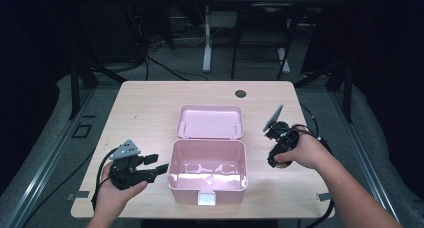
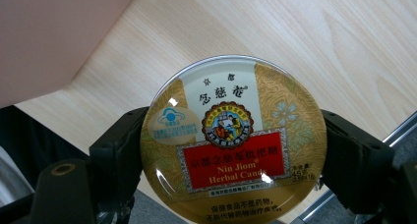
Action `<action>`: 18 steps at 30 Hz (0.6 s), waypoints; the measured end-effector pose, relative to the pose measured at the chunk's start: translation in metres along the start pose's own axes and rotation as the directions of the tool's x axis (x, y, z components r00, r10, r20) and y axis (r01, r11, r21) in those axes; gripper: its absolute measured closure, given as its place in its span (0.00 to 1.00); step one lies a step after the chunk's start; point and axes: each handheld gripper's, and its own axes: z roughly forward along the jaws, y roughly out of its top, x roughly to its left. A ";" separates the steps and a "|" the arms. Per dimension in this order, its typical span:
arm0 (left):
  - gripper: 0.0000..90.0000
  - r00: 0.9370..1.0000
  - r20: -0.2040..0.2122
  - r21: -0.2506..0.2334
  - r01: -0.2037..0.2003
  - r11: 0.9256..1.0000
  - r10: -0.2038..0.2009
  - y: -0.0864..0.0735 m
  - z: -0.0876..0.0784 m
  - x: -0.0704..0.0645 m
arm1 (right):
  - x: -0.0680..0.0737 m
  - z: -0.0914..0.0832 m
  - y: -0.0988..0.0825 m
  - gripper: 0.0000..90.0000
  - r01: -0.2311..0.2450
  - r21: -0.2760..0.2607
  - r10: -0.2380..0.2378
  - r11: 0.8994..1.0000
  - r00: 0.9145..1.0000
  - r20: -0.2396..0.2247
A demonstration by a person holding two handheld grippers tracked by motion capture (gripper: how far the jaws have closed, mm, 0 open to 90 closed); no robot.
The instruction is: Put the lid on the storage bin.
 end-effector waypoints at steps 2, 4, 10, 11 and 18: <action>0.50 1.000 0.000 0.000 0.000 1.000 0.000 0.000 0.000 0.000 | 0.002 -0.004 0.001 0.22 0.008 0.006 -0.008 1.000 1.000 0.000; 0.50 1.000 0.000 -0.001 0.001 1.000 -0.001 0.000 0.000 0.000 | 0.004 -0.007 0.003 0.22 0.013 0.005 -0.013 1.000 1.000 0.000; 0.50 1.000 0.003 0.002 0.002 1.000 -0.002 0.000 -0.001 0.001 | 0.009 -0.014 0.006 0.22 0.025 0.003 -0.025 1.000 1.000 -0.002; 0.50 1.000 0.003 0.003 0.001 1.000 -0.001 0.000 -0.001 0.001 | 0.010 -0.016 0.007 0.22 0.030 -0.002 -0.030 1.000 1.000 -0.001; 0.50 1.000 0.000 -0.002 0.003 1.000 -0.003 0.000 -0.001 0.001 | 0.017 -0.025 0.013 0.22 0.053 -0.003 -0.053 0.999 0.999 -0.003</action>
